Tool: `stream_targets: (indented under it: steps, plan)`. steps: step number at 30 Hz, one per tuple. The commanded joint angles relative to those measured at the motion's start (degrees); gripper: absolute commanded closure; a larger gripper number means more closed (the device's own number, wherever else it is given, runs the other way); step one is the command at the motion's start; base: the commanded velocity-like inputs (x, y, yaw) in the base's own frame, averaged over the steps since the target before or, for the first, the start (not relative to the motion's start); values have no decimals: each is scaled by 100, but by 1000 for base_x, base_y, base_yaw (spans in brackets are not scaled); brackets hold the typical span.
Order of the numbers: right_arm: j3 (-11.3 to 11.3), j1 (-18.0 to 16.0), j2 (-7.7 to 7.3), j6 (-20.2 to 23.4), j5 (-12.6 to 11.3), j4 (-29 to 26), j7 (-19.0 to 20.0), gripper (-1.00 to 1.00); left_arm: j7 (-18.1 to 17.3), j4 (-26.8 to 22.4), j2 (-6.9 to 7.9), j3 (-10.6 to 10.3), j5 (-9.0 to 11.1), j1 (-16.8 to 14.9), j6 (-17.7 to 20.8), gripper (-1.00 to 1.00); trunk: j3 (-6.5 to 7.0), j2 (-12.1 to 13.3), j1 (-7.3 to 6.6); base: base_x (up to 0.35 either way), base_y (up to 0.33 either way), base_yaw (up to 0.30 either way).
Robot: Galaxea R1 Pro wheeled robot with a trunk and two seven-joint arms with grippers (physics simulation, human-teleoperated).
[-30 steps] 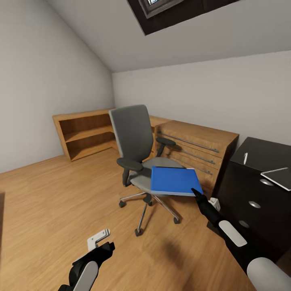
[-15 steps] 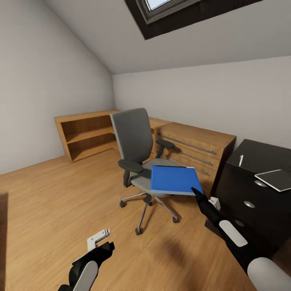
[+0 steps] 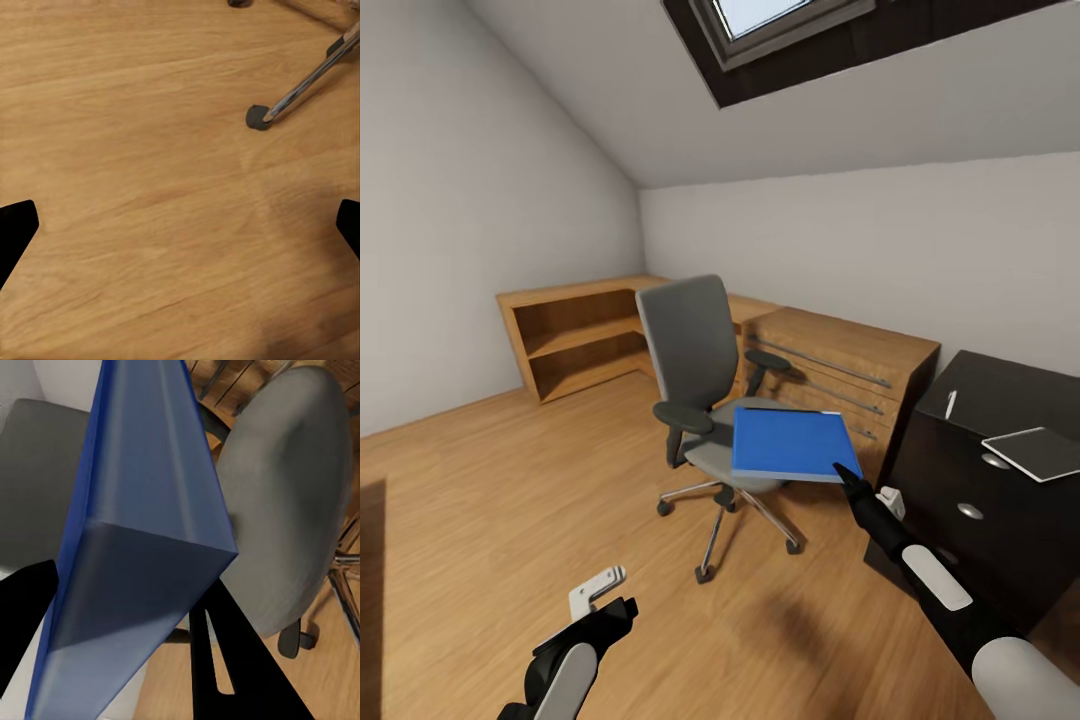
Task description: In the bedroom, organize the workspace by keeping the computer under the desk, ensuring the monitor is on the desk, placing the keyboard on the desk next to the monitor, placing the mouse on the desk next to the keyboard, moving the folder from the swivel chair onto the desk next to the mouse, stacking the notebook on top of the folder with the pen on top of the notebook, and positioning the swivel chair next to the desk.
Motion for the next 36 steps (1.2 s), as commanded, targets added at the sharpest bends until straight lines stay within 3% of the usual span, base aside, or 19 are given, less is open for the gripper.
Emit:
stream_targets:
  steps: [1,10,18,36]
  plan:
    - [22,-4,-8,16,-59,3,20,100,47,-7,0,-3,42,-3,12,-100,13,39,-23,0,0,0]
    - [22,4,-15,17,-68,-110,23,100,47,-7,0,-3,43,-3,13,-100,174,400,-221,-32,0,0]
    - [13,264,-23,9,-59,-666,-15,100,47,-6,0,-4,50,-2,12,-100,318,721,-397,-191,0,0]
    - [23,286,-4,0,-59,-654,-40,100,61,0,-9,-12,42,-2,1,-100,641,1443,-792,-5,0,0]
